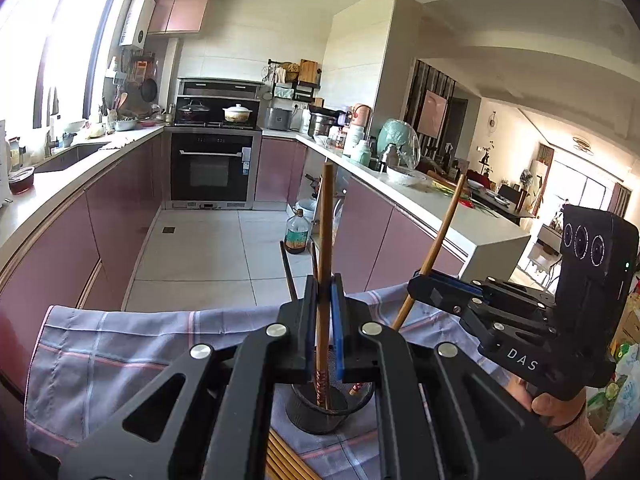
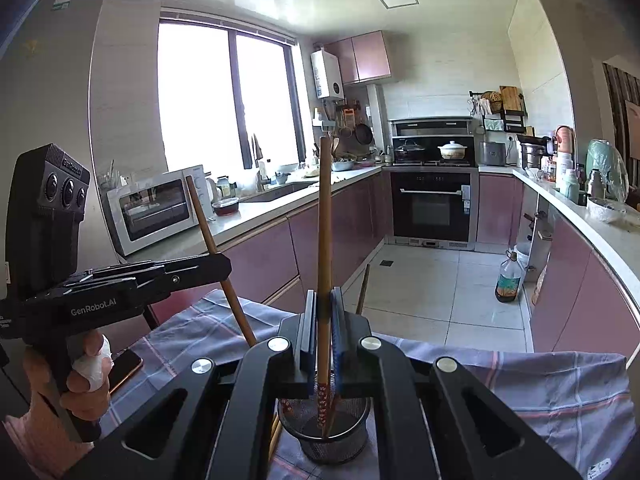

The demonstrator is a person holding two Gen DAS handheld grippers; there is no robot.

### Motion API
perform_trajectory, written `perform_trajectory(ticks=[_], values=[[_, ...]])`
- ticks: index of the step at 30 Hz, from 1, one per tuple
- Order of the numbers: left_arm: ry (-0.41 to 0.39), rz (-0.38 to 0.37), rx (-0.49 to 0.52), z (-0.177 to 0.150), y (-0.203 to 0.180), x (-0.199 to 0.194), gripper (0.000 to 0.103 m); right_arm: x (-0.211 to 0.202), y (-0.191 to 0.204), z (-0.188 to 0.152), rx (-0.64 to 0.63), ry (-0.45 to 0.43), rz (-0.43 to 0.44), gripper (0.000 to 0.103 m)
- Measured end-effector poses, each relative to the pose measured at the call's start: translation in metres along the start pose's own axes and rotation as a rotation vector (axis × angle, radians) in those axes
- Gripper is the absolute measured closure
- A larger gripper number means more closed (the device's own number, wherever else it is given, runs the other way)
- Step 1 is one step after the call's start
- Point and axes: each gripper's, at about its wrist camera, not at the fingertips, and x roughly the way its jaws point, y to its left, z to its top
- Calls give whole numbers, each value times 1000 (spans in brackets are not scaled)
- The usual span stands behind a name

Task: Organize utensils
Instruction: 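Raise both chopsticks upright and lower them into the black mesh cup, then open the left tool while the right tool opens, dropping chopsticks into the cup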

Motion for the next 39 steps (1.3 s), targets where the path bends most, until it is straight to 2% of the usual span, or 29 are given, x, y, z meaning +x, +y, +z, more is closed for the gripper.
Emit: perform_trajectory(ticks=[7,16,24,28,35,39], values=[[127,22,19,-16,4,48,96,38,-7,-19,13,132,3,98],[207,36,41,-30,14,86,96,68,-17,-34,37,249,-20,96],[234,52,2,-35,26,107,94,78,-27,-37,85,258,-38,92],[243,67,-17,-41,32,113,82,74,-27,-40,90,251,-33,84],[236,86,-36,-54,39,109,79,61,-18,-41,63,229,-19,76],[206,109,-52,-62,46,92,72,54,-11,-43,45,222,-3,74]])
